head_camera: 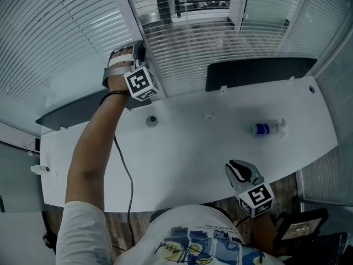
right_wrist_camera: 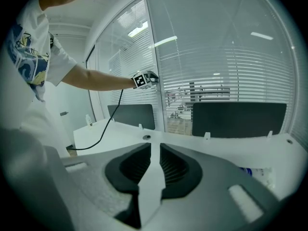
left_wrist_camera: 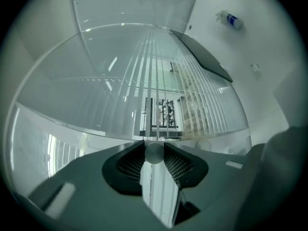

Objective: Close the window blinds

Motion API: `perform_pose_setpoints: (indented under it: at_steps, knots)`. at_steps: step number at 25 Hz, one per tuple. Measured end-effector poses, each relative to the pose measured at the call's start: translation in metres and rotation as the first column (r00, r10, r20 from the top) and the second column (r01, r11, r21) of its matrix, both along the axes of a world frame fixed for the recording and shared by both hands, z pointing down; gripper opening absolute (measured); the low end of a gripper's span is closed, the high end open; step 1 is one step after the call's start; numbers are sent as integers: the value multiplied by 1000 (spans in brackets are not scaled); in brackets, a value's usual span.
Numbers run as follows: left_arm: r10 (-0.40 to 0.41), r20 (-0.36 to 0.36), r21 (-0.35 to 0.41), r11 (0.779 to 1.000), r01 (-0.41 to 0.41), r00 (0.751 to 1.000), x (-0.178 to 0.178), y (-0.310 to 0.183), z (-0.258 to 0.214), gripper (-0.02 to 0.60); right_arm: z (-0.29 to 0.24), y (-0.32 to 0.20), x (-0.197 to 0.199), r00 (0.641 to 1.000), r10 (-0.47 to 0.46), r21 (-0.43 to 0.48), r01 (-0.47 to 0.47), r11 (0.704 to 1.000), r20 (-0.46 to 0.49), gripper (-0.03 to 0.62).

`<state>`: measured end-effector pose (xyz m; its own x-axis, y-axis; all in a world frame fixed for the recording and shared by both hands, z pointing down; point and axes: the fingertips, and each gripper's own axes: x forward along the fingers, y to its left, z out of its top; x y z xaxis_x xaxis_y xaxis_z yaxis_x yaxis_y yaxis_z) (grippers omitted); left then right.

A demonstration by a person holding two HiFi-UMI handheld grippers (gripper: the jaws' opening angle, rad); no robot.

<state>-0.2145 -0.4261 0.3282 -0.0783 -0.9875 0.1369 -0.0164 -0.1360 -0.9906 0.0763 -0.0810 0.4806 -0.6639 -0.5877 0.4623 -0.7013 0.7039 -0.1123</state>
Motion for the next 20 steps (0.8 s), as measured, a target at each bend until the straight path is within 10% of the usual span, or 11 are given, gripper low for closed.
perform_pose_setpoints:
  at_steps: [11, 20]
  knots:
    - [-61, -406, 54, 994, 91, 912, -6, 1, -11, 130, 0, -1, 1, 1000, 6, -4, -6, 1000, 1, 46]
    - [-79, -677, 57, 986, 160, 732, -12, 3, -17, 130, 0, -1, 2, 1000, 8, -2, -8, 1000, 4, 46]
